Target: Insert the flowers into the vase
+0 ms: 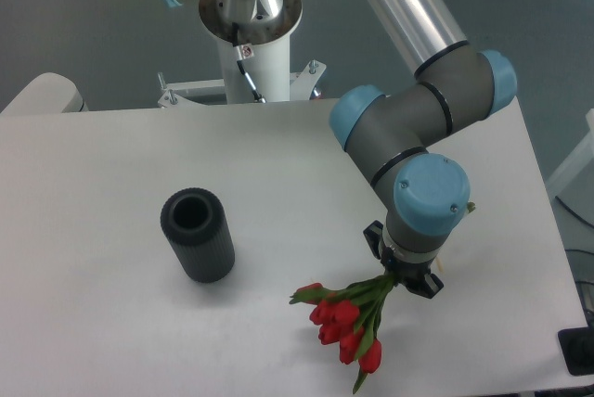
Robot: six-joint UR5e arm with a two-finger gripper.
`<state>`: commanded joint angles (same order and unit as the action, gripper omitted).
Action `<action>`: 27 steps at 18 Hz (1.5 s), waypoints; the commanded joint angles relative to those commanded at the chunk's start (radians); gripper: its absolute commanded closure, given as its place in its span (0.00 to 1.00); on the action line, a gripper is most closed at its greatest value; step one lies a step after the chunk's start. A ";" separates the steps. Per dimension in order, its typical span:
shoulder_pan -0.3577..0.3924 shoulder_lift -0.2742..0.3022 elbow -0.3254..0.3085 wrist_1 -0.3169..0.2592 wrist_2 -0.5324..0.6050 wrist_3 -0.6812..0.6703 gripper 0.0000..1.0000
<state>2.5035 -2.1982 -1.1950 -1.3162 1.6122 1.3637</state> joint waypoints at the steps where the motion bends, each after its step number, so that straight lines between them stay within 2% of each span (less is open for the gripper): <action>1: 0.000 0.000 -0.002 0.000 0.000 0.000 1.00; 12: -0.018 0.006 -0.003 -0.005 -0.020 -0.041 1.00; 20: -0.020 0.047 -0.020 -0.003 -0.227 -0.098 1.00; 23: -0.021 0.061 -0.025 0.009 -0.333 -0.205 1.00; 27: -0.031 0.089 -0.043 0.067 -0.454 -0.226 1.00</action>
<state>2.4728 -2.1093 -1.2379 -1.2488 1.1584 1.1382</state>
